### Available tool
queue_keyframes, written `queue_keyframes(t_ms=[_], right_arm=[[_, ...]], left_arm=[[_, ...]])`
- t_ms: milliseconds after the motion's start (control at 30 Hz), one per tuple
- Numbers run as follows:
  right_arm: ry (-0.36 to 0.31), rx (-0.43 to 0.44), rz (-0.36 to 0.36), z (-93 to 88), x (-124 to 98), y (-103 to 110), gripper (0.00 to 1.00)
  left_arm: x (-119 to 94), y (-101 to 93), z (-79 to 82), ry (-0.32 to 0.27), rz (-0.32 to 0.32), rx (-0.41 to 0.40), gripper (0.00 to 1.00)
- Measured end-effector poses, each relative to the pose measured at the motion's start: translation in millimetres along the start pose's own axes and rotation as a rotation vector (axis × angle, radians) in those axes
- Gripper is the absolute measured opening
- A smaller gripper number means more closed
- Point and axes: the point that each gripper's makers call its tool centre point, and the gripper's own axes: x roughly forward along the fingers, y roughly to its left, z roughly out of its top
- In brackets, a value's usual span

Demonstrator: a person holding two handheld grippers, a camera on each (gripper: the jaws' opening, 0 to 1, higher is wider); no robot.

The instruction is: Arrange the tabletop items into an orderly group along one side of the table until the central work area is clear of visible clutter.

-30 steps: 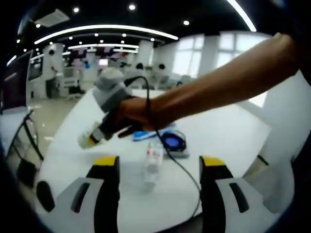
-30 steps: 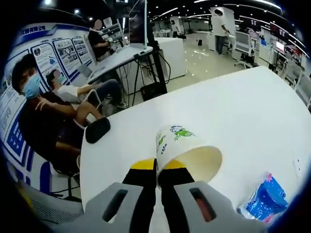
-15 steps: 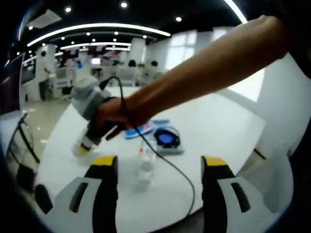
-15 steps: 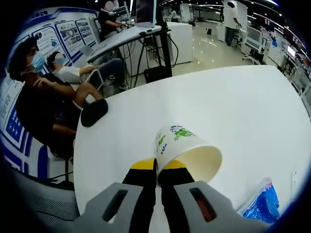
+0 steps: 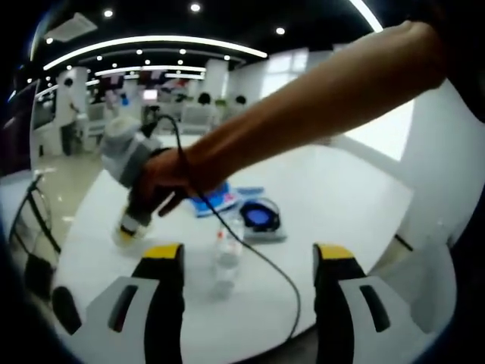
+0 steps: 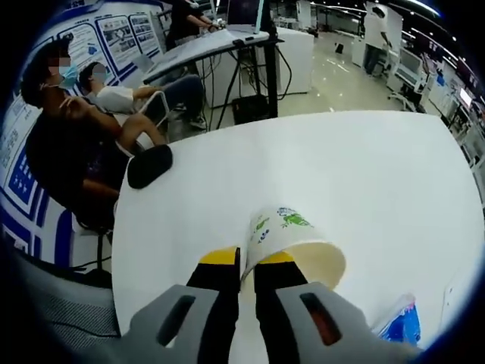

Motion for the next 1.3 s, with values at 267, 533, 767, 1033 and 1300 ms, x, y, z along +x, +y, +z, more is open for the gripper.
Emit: queue_keyframes(t_ms=[267,533,767,1033,1300], right_arm=[[-0.006,-0.024,-0.006,11.1,-2,-1,0.07],[-0.014,-0.052,-0.019,23.4,-4,-8,0.08],[-0.024,-0.059,-0.031,32.0,-13,-4,0.11],[-0.073,-0.053,-0.034,47.6,-22,-3,0.20],[-0.146,-0.039,-0.039,58.8,-30,-6,0.32]], left_arm=[[-1,-1.5,1.0,-0.003,-0.001,0.002,0.65],[-2,-1.1,3.0,-0.013,0.000,-0.002,0.64],[-2,-1.1,4.0,-0.018,-0.004,-0.001,0.64],[-1,-1.6,3.9,-0.018,-0.010,-0.002,0.64],[-2,-2.0,3.5,-0.014,-0.010,0.000,0.64]])
